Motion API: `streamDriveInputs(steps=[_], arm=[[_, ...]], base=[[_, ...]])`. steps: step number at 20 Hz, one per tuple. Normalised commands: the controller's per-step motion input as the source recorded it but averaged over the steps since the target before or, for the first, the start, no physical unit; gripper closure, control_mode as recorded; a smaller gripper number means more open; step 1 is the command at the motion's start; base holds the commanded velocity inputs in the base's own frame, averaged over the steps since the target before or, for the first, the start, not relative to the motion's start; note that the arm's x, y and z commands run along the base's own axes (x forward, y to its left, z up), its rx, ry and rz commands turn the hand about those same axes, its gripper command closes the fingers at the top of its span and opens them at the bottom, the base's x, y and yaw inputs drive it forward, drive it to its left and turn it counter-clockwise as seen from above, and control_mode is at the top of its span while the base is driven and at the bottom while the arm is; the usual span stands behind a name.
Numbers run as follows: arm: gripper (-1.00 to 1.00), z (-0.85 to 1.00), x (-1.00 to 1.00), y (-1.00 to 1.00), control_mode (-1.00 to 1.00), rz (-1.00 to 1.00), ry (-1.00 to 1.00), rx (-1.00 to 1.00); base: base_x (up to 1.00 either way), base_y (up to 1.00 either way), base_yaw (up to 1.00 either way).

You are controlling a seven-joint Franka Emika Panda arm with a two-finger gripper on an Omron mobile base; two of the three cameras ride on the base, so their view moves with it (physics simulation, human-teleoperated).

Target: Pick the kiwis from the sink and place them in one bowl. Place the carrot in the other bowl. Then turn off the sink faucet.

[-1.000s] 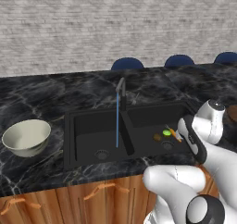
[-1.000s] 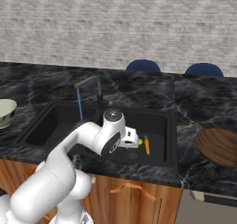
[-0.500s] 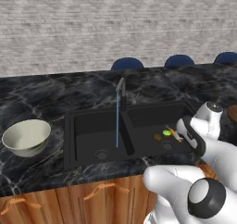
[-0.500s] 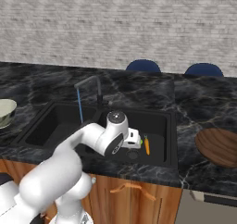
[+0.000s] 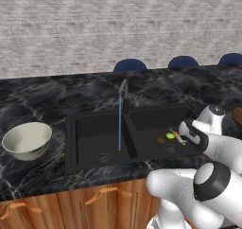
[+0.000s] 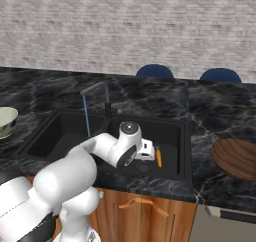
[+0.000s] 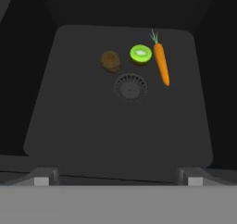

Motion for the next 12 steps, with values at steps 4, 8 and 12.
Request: streamDriveInputs(steps=[4,8,12], arm=[[-1.0,-0.18,0.09,-0.13,-1.0,0.0,0.0,0.0],[-1.0,-0.19,0.14,-0.09,-1.0,0.0,0.0,0.0],[-1.0,-0.17,0.2,-0.05,-1.0,0.0,0.0,0.0]], base=[[0.0,0.0,0.0],[0.0,0.0,0.0],[0.0,0.0,0.0]])
